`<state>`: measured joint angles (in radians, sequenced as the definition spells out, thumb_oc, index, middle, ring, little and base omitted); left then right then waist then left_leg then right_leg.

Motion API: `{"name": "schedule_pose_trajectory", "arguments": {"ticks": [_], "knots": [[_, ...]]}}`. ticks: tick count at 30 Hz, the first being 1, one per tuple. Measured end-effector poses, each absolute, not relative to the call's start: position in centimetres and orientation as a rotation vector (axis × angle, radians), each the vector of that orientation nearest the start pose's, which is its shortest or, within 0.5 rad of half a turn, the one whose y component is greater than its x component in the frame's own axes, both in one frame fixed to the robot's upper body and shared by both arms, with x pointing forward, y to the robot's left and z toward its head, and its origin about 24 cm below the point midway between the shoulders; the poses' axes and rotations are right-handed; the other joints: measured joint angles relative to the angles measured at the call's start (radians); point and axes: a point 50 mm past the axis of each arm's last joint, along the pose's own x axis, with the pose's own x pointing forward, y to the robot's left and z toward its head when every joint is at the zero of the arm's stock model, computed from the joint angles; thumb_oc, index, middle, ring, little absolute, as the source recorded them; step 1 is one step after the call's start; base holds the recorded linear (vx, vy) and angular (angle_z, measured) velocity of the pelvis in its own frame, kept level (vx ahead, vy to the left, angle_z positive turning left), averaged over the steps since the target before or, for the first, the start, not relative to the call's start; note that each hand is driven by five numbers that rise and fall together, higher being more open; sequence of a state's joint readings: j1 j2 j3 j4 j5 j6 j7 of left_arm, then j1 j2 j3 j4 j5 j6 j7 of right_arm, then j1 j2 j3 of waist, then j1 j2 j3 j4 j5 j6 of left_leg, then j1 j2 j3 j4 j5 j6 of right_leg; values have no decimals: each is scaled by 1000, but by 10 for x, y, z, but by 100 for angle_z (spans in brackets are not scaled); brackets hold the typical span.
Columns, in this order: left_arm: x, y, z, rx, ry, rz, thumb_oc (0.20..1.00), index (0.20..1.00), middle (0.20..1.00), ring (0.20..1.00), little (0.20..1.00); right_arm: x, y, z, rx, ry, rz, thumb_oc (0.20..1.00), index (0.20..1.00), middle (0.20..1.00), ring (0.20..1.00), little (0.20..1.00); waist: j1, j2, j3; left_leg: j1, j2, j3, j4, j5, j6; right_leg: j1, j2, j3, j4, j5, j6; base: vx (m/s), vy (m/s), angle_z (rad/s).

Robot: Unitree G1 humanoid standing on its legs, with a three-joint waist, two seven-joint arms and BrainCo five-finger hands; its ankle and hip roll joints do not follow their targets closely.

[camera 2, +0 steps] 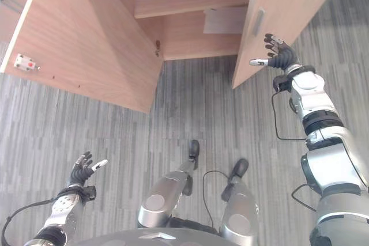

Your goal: Put the empty folder in the office cabinet

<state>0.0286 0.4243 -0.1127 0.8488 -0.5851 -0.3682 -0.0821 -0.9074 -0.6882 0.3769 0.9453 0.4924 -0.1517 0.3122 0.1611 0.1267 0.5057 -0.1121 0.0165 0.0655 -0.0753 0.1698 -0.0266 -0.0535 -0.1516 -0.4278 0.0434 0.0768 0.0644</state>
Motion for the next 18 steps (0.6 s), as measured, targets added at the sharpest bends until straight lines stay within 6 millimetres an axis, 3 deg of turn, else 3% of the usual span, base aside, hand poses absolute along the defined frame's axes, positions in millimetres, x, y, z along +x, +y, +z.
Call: {"name": "schedule_pose_trajectory", "arguments": {"ticks": [1, 2, 3, 4, 5, 8, 9, 11, 13, 16, 17, 18], "knots": [[177, 290, -76, -59, 435, 291, 1000, 1000, 1000, 1000, 1000, 384, -260, 158, -315, -25, 183, 1000, 1000, 1000, 1000, 1000, 8, -15, -4, 6, -1, -4, 0, -3, 0, 20, 3, -4, -21, 8, 0, 93, 143, 34], [179, 302, -67, -67, 369, 395, 1000, 1000, 1000, 1000, 1000, 371, -272, 128, -212, 24, 126, 1000, 1000, 1000, 1000, 1000, 18, -61, -10, 41, -6, -20, 0, -15, 3, 77, 7, -9, -55, 12, 2, 72, 179, 28], [176, 307, -65, -60, 359, 431, 1000, 1000, 1000, 1000, 1000, 363, -273, 110, -187, 64, 119, 1000, 1000, 1000, 1000, 1000, 18, -84, -22, 50, -7, -22, 0, -22, 0, 89, 7, -5, -63, 12, 2, 47, 132, 23], [176, 307, -65, -60, 359, 431, 1000, 1000, 1000, 1000, 1000, 363, -273, 110, -187, 64, 119, 1000, 1000, 1000, 1000, 1000, 18, -84, -22, 50, -7, -22, 0, -22, 0, 89, 7, -5, -63, 12, 2, 47, 172, 4], [170, 316, -62, -35, 344, 498, 1000, 1000, 1000, 1000, 1000, 337, -268, 68, -45, 90, 103, 1000, 1000, 1000, 1000, 1000, 15, -138, -51, 59, -13, -21, 10, -35, 1, 111, 6, 4, -77, 13, 2, 120, 182, 2], [162, 325, -59, -19, 324, 585, 1000, 1000, 1000, 1000, 1000, 297, -256, 9, 40, 229, 104, 1000, 1000, 1000, 1000, 1000, 7, -183, -80, 76, -17, -12, 24, -71, 1, 136, 2, 19, -86, 13, 1, 153, 259, -10], [160, 327, -56, -2, 288, 644, 1000, 1000, 1000, 1000, 1000, 267, -252, -18, 90, 286, 94, 1000, 1000, 1000, 1000, 1000, 4, -193, -87, 86, -21, -3, 31, -87, 11, 155, -3, 37, -93, 12, -1, 109, 282, -15], [155, 334, -53, 35, 268, 705, 1000, 1000, 1000, 1000, 1000, 227, -245, -53, 138, 410, 86, 1000, 1000, 1000, 1000, 1000, -16, -206, -109, 83, -23, 13, 47, -106, 19, 159, -8, 45, -92, 4, -11, 41, 192, -12], [153, 344, -45, 72, 238, 743, 1000, 1000, 1000, 1000, 1000, 198, -241, -74, 157, 506, 84, 1000, 1000, 1000, 1000, 1000, -29, -213, -119, 81, -25, 24, 54, -111, 23, 156, -10, 57, -93, 1, -16, -28, 127, -15], [163, 363, -23, 131, 166, 768, 1000, 1000, 1000, 1000, 1000, 175, -238, -89, 157, 576, 93, 1000, 1000, 1000, 1000, 1000, -72, -231, -134, 33, -19, 42, 79, -113, 26, 116, -10, 67, -93, 5, -9, -100, 173, -11], [176, 381, 4, 194, 87, 773, 1000, 1000, 1000, 1000, 1000, 166, -235, -96, 159, 621, 105, 1000, 1000, 1000, 1000, 1000, -85, -245, -134, -9, -8, 55, 99, -112, 26, 82, -5, 72, -93, 18, 9, -98, 149, -7], [176, 381, 4, 194, 87, 773, 1000, 1000, 1000, 1000, 1000, 166, -235, -96, 159, 621, 105, 1000, 1000, 1000, 1000, 1000, -85, -245, -134, -9, -8, 55, 99, -112, 26, 82, -5, 72, -93, 18, 9, -80, 114, -6]]}}
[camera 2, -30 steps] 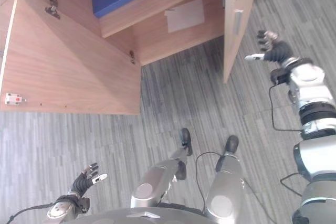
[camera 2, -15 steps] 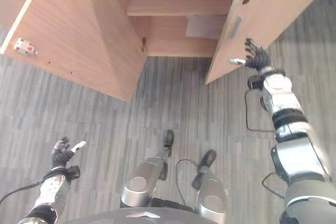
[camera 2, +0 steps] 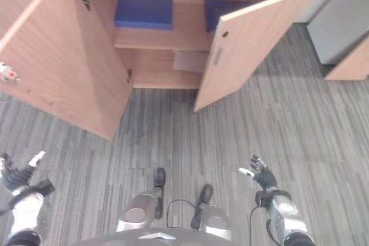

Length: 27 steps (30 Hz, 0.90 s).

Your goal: Put the empty folder in the office cabinet

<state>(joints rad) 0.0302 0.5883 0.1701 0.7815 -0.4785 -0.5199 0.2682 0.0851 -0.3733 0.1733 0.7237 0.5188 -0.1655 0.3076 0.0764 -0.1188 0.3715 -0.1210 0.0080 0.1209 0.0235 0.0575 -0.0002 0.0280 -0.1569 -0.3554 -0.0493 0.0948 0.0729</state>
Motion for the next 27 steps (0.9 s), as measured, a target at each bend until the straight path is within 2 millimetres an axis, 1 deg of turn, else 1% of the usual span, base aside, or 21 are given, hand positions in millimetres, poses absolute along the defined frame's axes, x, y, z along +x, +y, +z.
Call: {"name": "schedule_pose_trajectory", "arguments": {"ticks": [1, 4, 5, 6, 7, 8, 9, 10, 11, 12, 13, 14, 17, 19, 20, 21, 22, 23, 25, 26, 27], "knots": [[184, 387, 18, 225, 44, 784, 1000, 1000, 1000, 1000, 1000, 160, -235, -100, 162, 642, 104, 1000, 1000, 1000, 1000, 1000, -18, -6, -2, -11, 3, 11, 5, 0, 0, -14, 1, 6, 2, 11, 11, -65, 77, -12], [193, 405, 50, 284, -46, 830, 1000, 1000, 1000, 1000, 1000, 155, -233, -105, 163, 659, 110, 1000, 1000, 1000, 1000, 1000, -45, -29, 9, -17, 5, 25, 3, 0, 0, -30, -1, 25, 4, 17, 17, -136, 91, -16], [203, 413, 71, 312, -101, 845, 1000, 1000, 1000, 1000, 1000, 154, -234, -106, 159, 665, 106, 1000, 1000, 1000, 1000, 1000, -45, -43, 17, -47, 11, 30, 6, 0, 0, -60, 2, 29, 5, 17, 17, -96, 50, -7], [203, 413, 71, 312, -101, 845, 1000, 1000, 1000, 1000, 1000, 154, -234, -106, 159, 665, 106, 1000, 1000, 1000, 1000, 1000, -45, -43, 17, -47, 11, 30, 6, 0, 0, -60, 2, 29, 5, 17, 17, -82, 63, -3], [211, 419, 90, 329, -156, 852, 1000, 1000, 1000, 1000, 1000, 156, -234, -106, 158, 664, 102, 1000, 1000, 1000, 1000, 1000, -49, -59, 26, -73, 14, 35, 12, 1, 0, -83, 6, 34, 3, 28, 19, -46, 46, 4], [217, 428, 113, 341, -201, 870, 1000, 1000, 1000, 1000, 1000, 164, -234, -102, 160, 637, 104, 1000, 1000, 1000, 1000, 1000, -58, -72, 58, -90, 24, 41, 35, 9, 2, -91, 11, 43, 2, 45, 17, -46, 46, 4], [217, 428, 113, 341, -201, 870, 1000, 1000, 1000, 1000, 1000, 164, -234, -102, 160, 637, 104, 1000, 1000, 1000, 1000, 1000, -58, -72, 58, -90, 24, 41, 35, 9, 2, -91, 11, 43, 2, 45, 17, -40, 13, 11], [221, 438, 132, 344, -232, 901, 1000, 1000, 1000, 1000, 1000, 174, -233, -97, 157, 606, 113, 1000, 1000, 1000, 1000, 1000, -71, -87, 87, -110, 26, 35, 44, 8, 2, -96, 12, 55, 2, 48, 20, -23, -2, 7], [221, 438, 132, 344, -232, 901, 1000, 1000, 1000, 1000, 1000, 174, -233, -97, 157, 606, 113, 1000, 1000, 1000, 1000, 1000, -71, -87, 87, -110, 26, 35, 44, 8, 2, -96, 12, 55, 2, 48, 20, -17, 0, 8], [229, 441, 146, 337, -250, 895, 1000, 1000, 1000, 1000, 1000, 183, -232, -93, 156, 573, 118, 1000, 1000, 1000, 1000, 1000, -73, -96, 103, -111, 26, 32, 49, 8, 1, -99, 14, 98, -2, 55, 29, 0, 0, 0], [229, 441, 146, 337, -250, 895, 1000, 1000, 1000, 1000, 1000, 183, -232, -93, 156, 573, 118, 1000, 1000, 1000, 1000, 1000, -73, -96, 103, -111, 26, 32, 49, 8, 1, -99, 14, 98, -2, 55, 29, -5, -27, 6], [230, 443, 151, 350, -249, 886, 1000, 1000, 1000, 1000, 1000, 189, -231, -89, 170, 546, 117, 1000, 1000, 1000, 1000, 1000, -74, -102, 114, -115, 26, 28, 53, 7, 1, -100, 15, 125, -5, 55, 30, -16, -55, 4], [233, 443, 152, 346, -232, 872, 1000, 1000, 1000, 1000, 1000, 195, -232, -83, 175, 513, 122, 1000, 1000, 1000, 1000, 1000, -76, -113, 116, -119, 33, 27, 54, 6, -4, -100, 26, 129, -10, 55, 30, -19, -52, 5], [250, 435, 157, 340, -225, 814, 1000, 1000, 1000, 1000, 1000, 201, -231, -77, 184, 478, 129, 1000, 1000, 1000, 1000, 1000, -75, -118, 112, -153, 44, 9, 82, 6, -13, -112, 39, 139, -18, 56, 30, -18, -42, 19], [250, 435, 157, 340, -225, 814, 1000, 1000, 1000, 1000, 1000, 201, -231, -77, 184, 478, 129, 1000, 1000, 1000, 1000, 1000, -75, -118, 112, -153, 44, 9, 82, 6, -13, -112, 39, 139, -18, 56, 30, -12, -89, 4], [257, 430, 153, 348, -194, 769, 1000, 1000, 1000, 1000, 1000, 206, -231, -75, 195, 465, 124, 1000, 1000, 1000, 1000, 1000, -77, -120, 111, -164, 52, 9, 90, 6, -20, -119, 47, 150, -19, 56, 30, 1, -56, -2], [257, 430, 153, 348, -194, 769, 1000, 1000, 1000, 1000, 1000, 206, -231, -75, 195, 465, 124, 1000, 1000, 1000, 1000, 1000, -77, -120, 111, -164, 52, 9, 90, 6, -20, -119, 47, 150, -19, 56, 30, 8, -99, -7], [265, 430, 147, 320, -150, 770, 1000, 1000, 1000, 1000, 1000, 210, -231, -73, 195, 459, 121, 1000, 1000, 1000, 1000, 1000, -85, -121, 110, -181, 67, 7, 115, -1, -30, -125, 59, 153, -19, 56, 30, 6, -42, -4], [265, 430, 147, 320, -150, 770, 1000, 1000, 1000, 1000, 1000, 210, -231, -73, 195, 459, 121, 1000, 1000, 1000, 1000, 1000, -85, -121, 110, -181, 67, 7, 115, -1, -30, -125, 59, 153, -19, 56, 30, 13, -54, -6], [268, 426, 140, 292, -125, 754, 1000, 1000, 1000, 1000, 1000, 209, -232, -74, 195, 461, 118, 1000, 1000, 1000, 1000, 1000, -88, -123, 109, -188, 84, 7, 126, -1, -36, -128, 73, 158, -19, 56, 30, 47, -136, -14], [272, 417, 126, 262, -102, 727, 1000, 1000, 1000, 1000, 1000, 208, -230, -75, 203, 462, 113, 1000, 1000, 1000, 1000, 1000, -92, -126, 107, -183, 93, 8, 126, 1, -41, -127, 82, 164, -21, 55, 29, 47, -136, -14]]}}
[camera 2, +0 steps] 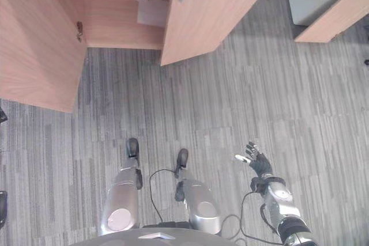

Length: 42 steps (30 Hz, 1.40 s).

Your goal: Put the empty folder in the office cabinet

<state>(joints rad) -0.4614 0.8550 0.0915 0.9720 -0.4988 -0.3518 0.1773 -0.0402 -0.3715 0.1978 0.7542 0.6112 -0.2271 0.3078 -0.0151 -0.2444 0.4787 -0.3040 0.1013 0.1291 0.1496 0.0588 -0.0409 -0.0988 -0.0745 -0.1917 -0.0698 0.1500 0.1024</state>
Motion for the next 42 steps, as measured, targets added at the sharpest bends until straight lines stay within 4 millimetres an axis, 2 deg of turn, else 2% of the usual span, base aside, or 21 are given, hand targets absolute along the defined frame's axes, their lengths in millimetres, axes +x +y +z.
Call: {"name": "schedule_pose_trajectory", "arguments": {"ticks": [1, 2, 3, 4, 7, 9, 13, 14, 15, 16, 18, 19, 21, 23, 24, 27, 32, 37, 40, 41, 42], "knots": [[272, 417, 126, 262, -102, 727, 1000, 1000, 1000, 1000, 1000, 208, -230, -75, 203, 462, 113, 1000, 1000, 1000, 1000, 1000, 0, 0, 0, 0, 0, 0, 0, 0, 0, 0, 0, 0, 0, 0, 0, 32, -114, -19], [273, 397, 89, 198, -28, 682, 1000, 1000, 1000, 1000, 1000, 204, -222, -79, 227, 469, 106, 1000, 1000, 1000, 1000, 1000, -5, -1, -1, 29, 5, 9, -12, 6, -9, 15, 3, 14, -6, -1, -1, 6, -42, -13], [273, 397, 89, 198, -28, 682, 1000, 1000, 1000, 1000, 1000, 204, -222, -79, 227, 469, 106, 1000, 1000, 1000, 1000, 1000, -5, -1, -1, 29, 5, 9, -12, 6, -9, 15, 3, 14, -6, -1, -1, 17, -83, -26], [269, 379, 56, 147, 49, 651, 1000, 1000, 1000, 1000, 1000, 199, -215, -83, 240, 484, 120, 1000, 1000, 1000, 1000, 1000, -7, -3, -2, 52, 7, 22, -23, 9, -12, 30, 0, 26, -12, -3, -4, 11, -40, -13], [272, 354, 33, 140, 105, 558, 1000, 1000, 1000, 1000, 1000, 196, -208, -88, 243, 511, 136, 1000, 1000, 1000, 1000, 1000, -26, -11, -8, 69, 19, 51, -32, 16, -18, 16, 8, 49, -13, -15, -10, 35, -49, -28], [272, 354, 33, 140, 105, 558, 1000, 1000, 1000, 1000, 1000, 196, -208, -88, 243, 511, 136, 1000, 1000, 1000, 1000, 1000, -26, -11, -8, 69, 19, 51, -32, 16, -18, 16, 8, 49, -13, -15, -10, 10, -31, -26], [282, 337, 30, 139, 108, 459, 1000, 1000, 1000, 1000, 1000, 190, -210, -91, 242, 534, 109, 1000, 1000, 1000, 1000, 1000, -91, -4, -17, 123, 20, 87, -94, 40, -23, 30, 4, 71, -14, -6, -10, 60, -54, -26], [293, 315, 25, 96, 110, 412, 1000, 1000, 1000, 1000, 1000, 180, -211, -99, 247, 573, 84, 1000, 1000, 1000, 1000, 1000, -111, 5, -29, 157, 19, 102, -124, 50, -27, 34, 7, 78, -18, -8, -13, 24, -18, -11], [293, 315, 25, 96, 110, 412, 1000, 1000, 1000, 1000, 1000, 180, -211, -99, 247, 573, 84, 1000, 1000, 1000, 1000, 1000, -111, 5, -29, 157, 19, 102, -124, 50, -27, 34, 7, 78, -18, -8, -13, 48, -31, -48], [297, 283, 2, -9, 166, 385, 1000, 1000, 1000, 1000, 1000, 160, -209, -111, 260, 643, 48, 1000, 1000, 1000, 1000, 1000, -149, 42, -111, 198, 18, 139, -173, 54, -31, 32, 16, 112, -19, -9, -16, 24, -12, -37], [300, 269, -2, 3, 182, 328, 1000, 1000, 1000, 1000, 1000, 152, -212, -114, 255, 669, 34, 1000, 1000, 1000, 1000, 1000, -175, 82, -140, 248, 17, 168, -211, 70, -30, 57, 20, 134, -13, 3, -18, 81, 13, -48], [300, 269, -2, 3, 182, 328, 1000, 1000, 1000, 1000, 1000, 152, -212, -114, 255, 669, 34, 1000, 1000, 1000, 1000, 1000, -175, 82, -140, 248, 17, 168, -211, 70, -30, 57, 20, 134, -13, 3, -18, 86, 32, -53], [317, 258, 13, -19, 133, 346, 1000, 1000, 1000, 1000, 1000, 142, -213, -118, 209, 710, 51, 1000, 1000, 1000, 1000, 1000, -221, 127, -168, 310, 22, 198, -227, 61, -36, 92, 33, 155, -13, 0, -18, 25, 41, -40], [335, 274, 38, 7, 91, 424, 1000, 1000, 1000, 1000, 1000, 143, -216, -118, 173, 721, 66, 1000, 1000, 1000, 1000, 1000, -230, 146, -182, 329, 29, 240, -237, 51, -42, 92, 31, 187, -18, -4, -22, -1, 38, -44], [335, 274, 38, 7, 91, 424, 1000, 1000, 1000, 1000, 1000, 143, -216, -118, 173, 721, 66, 1000, 1000, 1000, 1000, 1000, -230, 146, -182, 329, 29, 240, -237, 51, -42, 92, 31, 187, -18, -4, -22, -7, 19, -32], [351, 320, 111, 57, -95, 587, 1000, 1000, 1000, 1000, 1000, 139, -233, -116, 102, 740, 40, 1000, 1000, 1000, 1000, 1000, -251, 157, -187, 308, 36, 242, -237, 55, -54, 67, 36, 191, -19, -6, -17, -38, 51, -5], [340, 356, 131, 111, -74, 704, 1000, 1000, 1000, 1000, 1000, 139, -250, -113, 40, 738, -1, 1000, 1000, 1000, 1000, 1000, -245, 179, -196, 276, 31, 230, -237, 62, -48, 42, 29, 178, -13, 11, -26, -51, 70, 7], [322, 361, 83, 98, 139, 690, 1000, 1000, 1000, 1000, 1000, 145, -249, -110, 8, 700, 8, 1000, 1000, 1000, 1000, 1000, -204, 180, -196, 274, 19, 214, -237, 62, -47, 48, 17, 166, -13, 12, -25, -89, 7, 11], [292, 338, 11, 52, 362, 556, 1000, 1000, 1000, 1000, 1000, 149, -247, -109, 2, 681, 9, 1000, 1000, 1000, 1000, 1000, -175, 180, -196, 276, 11, 195, -233, 63, -42, 63, 8, 145, -13, 11, -25, -79, 21, 22], [270, 320, -27, 12, 467, 494, 1000, 1000, 1000, 1000, 1000, 151, -245, -109, -2, 676, 7, 1000, 1000, 1000, 1000, 1000, -164, 180, -196, 279, 6, 190, -237, 57, -34, 69, 3, 140, -13, 8, -21, -20, 25, 8], [270, 320, -27, 12, 467, 494, 1000, 1000, 1000, 1000, 1000, 151, -245, -109, -2, 676, 7, 1000, 1000, 1000, 1000, 1000, -164, 180, -196, 279, 6, 190, -237, 57, -34, 69, 3, 140, -13, 8, -21, -8, 12, 5]]}}
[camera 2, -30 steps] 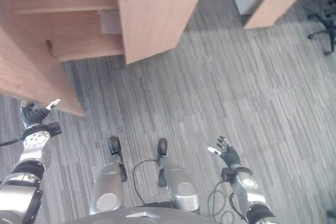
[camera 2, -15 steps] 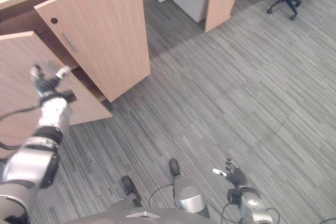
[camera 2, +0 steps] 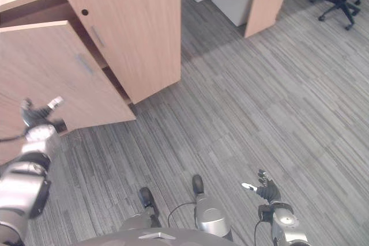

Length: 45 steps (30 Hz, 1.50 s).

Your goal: Put the empty folder in the office cabinet

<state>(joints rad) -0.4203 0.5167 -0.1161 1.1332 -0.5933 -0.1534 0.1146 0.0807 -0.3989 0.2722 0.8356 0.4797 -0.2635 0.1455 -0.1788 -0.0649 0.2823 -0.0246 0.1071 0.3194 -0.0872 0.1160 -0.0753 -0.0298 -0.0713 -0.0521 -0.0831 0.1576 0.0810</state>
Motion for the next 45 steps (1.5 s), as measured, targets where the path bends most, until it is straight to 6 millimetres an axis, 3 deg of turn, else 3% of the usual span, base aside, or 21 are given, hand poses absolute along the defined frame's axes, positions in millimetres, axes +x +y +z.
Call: {"name": "schedule_pose_trajectory", "arguments": {"ticks": [1, 2, 3, 4, 5, 6, 7, 8, 9, 12, 17, 18, 22, 23, 26, 27, 28, 31, 33, 37, 45], "knots": [[270, 320, -27, 12, 467, 494, 1000, 1000, 1000, 1000, 1000, 151, -245, -109, -2, 676, 7, 1000, 1000, 1000, 1000, 1000, 0, 0, 0, 0, 0, 0, 0, 0, 0, 0, 0, 0, 0, 0, 0, 7, 3, 16], [215, 280, -91, -76, 676, 411, 1000, 1000, 1000, 1000, 1000, 154, -238, -109, -5, 672, 24, 1000, 1000, 1000, 1000, 1000, 21, -3, 0, 4, -9, -12, 0, -1, 3, 11, -9, -13, 0, -6, 3, 69, 14, 25], [170, 252, -124, -144, 808, 378, 1000, 1000, 1000, 1000, 1000, 154, -230, -112, -3, 683, 42, 1000, 1000, 1000, 1000, 1000, 49, -9, -2, 12, -13, -23, 0, -3, 5, 25, -13, -21, 0, -17, 5, 69, 14, 25], [170, 252, -124, -144, 808, 378, 1000, 1000, 1000, 1000, 1000, 154, -230, -112, -3, 683, 42, 1000, 1000, 1000, 1000, 1000, 49, -9, -2, 12, -13, -23, 0, -3, 5, 25, -13, -21, 0, -17, 5, 114, -18, 21], [118, 222, -149, -202, 932, 336, 1000, 1000, 1000, 1000, 1000, 155, -218, -115, 6, 696, 69, 1000, 1000, 1000, 1000, 1000, 76, -13, -6, 32, -16, -35, 0, -8, 9, 55, -20, -43, 0, -42, 6, 119, -91, 41], [63, 215, -162, -263, 1035, 375, 1000, 1000, 1000, 1000, 1000, 146, -205, -124, 29, 743, 90, 1000, 1000, 1000, 1000, 1000, 90, -22, -30, 61, -19, -62, 0, -16, 6, 96, -20, -55, -5, -63, 7, 160, -154, 69], [26, 225, -166, -230, 1152, 396, 1000, 1000, 1000, 1000, 1000, 137, -198, -132, 45, 795, 106, 1000, 1000, 1000, 1000, 1000, 116, -25, -57, 71, -21, -86, 0, -17, 4, 114, -19, -75, -4, -79, 6, 124, -212, 73], [-2, 233, -166, -180, 1245, 403, 1000, 1000, 1000, 1000, 1000, 128, -193, -139, 44, 850, 117, 1000, 1000, 1000, 1000, 1000, 146, -13, -88, 67, -21, -107, 0, -22, 3, 117, -15, -74, 3, -94, 8, 63, -184, 67], [-13, 239, -166, -150, 1294, 397, 1000, 1000, 1000, 1000, 1000, 125, -192, -142, 40, 875, 125, 1000, 1000, 1000, 1000, 1000, 157, -15, -110, 60, -24, -124, 0, -22, 4, 122, -10, -66, 5, -105, 6, 22, -178, 77], [-13, 248, -164, -101, 1310, 343, 1000, 1000, 1000, 1000, 1000, 121, -194, -146, 18, 910, 142, 1000, 1000, 1000, 1000, 1000, 168, -7, -131, 39, -35, -173, 0, -18, 9, 127, -4, -66, 14, -120, -9, -25, -150, 68], [12, 239, -165, -113, 1245, 254, 1000, 1000, 1000, 1000, 1000, 131, -190, -144, -18, 895, 210, 1000, 1000, 1000, 1000, 1000, 187, 18, -153, 31, -30, -198, 0, 3, 9, 151, 0, -99, -3, -107, -6, -45, -192, 14], [33, 237, -163, -114, 1171, 229, 1000, 1000, 1000, 1000, 1000, 125, -192, -146, -29, 914, 223, 1000, 1000, 1000, 1000, 1000, 190, 19, -155, 30, -21, -204, 0, 4, 8, 153, 12, -104, -6, -115, -11, -70, -296, 5], [40, 224, -165, -150, 1144, 207, 1000, 1000, 1000, 1000, 1000, 124, -192, -147, -39, 924, 262, 1000, 1000, 1000, 1000, 1000, 177, 32, -164, -11, -6, -256, 25, 11, -11, 150, 41, -146, 13, -119, -23, -51, -234, 37], [40, 214, -167, -166, 1157, 171, 1000, 1000, 1000, 1000, 1000, 124, -184, -147, -69, 929, 351, 1000, 1000, 1000, 1000, 1000, 215, 43, -170, -38, 30, -272, 31, 17, -20, 134, 80, -185, 15, -132, -59, -51, -188, 42], [42, 212, -167, -165, 1165, 146, 1000, 1000, 1000, 1000, 1000, 131, -181, -145, -92, 927, 383, 1000, 1000, 1000, 1000, 1000, 240, 53, -170, -40, 57, -278, 41, 16, -19, 134, 112, -197, 23, -136, -93, -84, -189, 34], [45, 210, -167, -171, 1160, 133, 1000, 1000, 1000, 1000, 1000, 142, -183, -142, -114, 912, 384, 1000, 1000, 1000, 1000, 1000, 255, 64, -175, -47, 88, -267, 56, -20, -15, 124, 130, -219, 39, -155, -129, -67, -69, 28], [52, 211, -167, -173, 1147, 130, 1000, 1000, 1000, 1000, 1000, 147, -182, -140, -118, 899, 379, 1000, 1000, 1000, 1000, 1000, 259, 37, -177, -59, 75, -242, 94, -59, -18, 124, 110, -234, 21, -148, -150, -80, -56, 30], [60, 206, -167, -192, 1146, 113, 1000, 1000, 1000, 1000, 1000, 150, -184, -138, -125, 881, 357, 1000, 1000, 1000, 1000, 1000, 237, 0, -167, -53, 13, -159, 208, -81, -7, 139, 69, -239, -7, -127, -120, -15, 54, 12], [67, 195, -167, -227, 1127, 101, 1000, 1000, 1000, 1000, 1000, 140, -195, -141, -141, 901, 284, 1000, 1000, 1000, 1000, 1000, 203, 34, -168, 49, -32, -133, 133, -90, -3, 141, 74, -247, 0, -110, -113, 23, 95, 10], [83, 195, -164, -229, 1086, 85, 1000, 1000, 1000, 1000, 1000, 122, -200, -148, -120, 955, 230, 1000, 1000, 1000, 1000, 1000, 156, 47, -155, 140, -30, -137, 0, -88, -1, 123, 103, -257, -1, -114, -108, 38, 64, 4], [86, 197, -164, -221, 1090, 104, 1000, 1000, 1000, 1000, 1000, 101, -192, -159, -70, 1038, 185, 1000, 1000, 1000, 1000, 1000, 163, 25, -147, 148, -64, -141, 0, -111, 50, 119, 74, -237, -7, -97, -83, 40, 72, 1]]}}
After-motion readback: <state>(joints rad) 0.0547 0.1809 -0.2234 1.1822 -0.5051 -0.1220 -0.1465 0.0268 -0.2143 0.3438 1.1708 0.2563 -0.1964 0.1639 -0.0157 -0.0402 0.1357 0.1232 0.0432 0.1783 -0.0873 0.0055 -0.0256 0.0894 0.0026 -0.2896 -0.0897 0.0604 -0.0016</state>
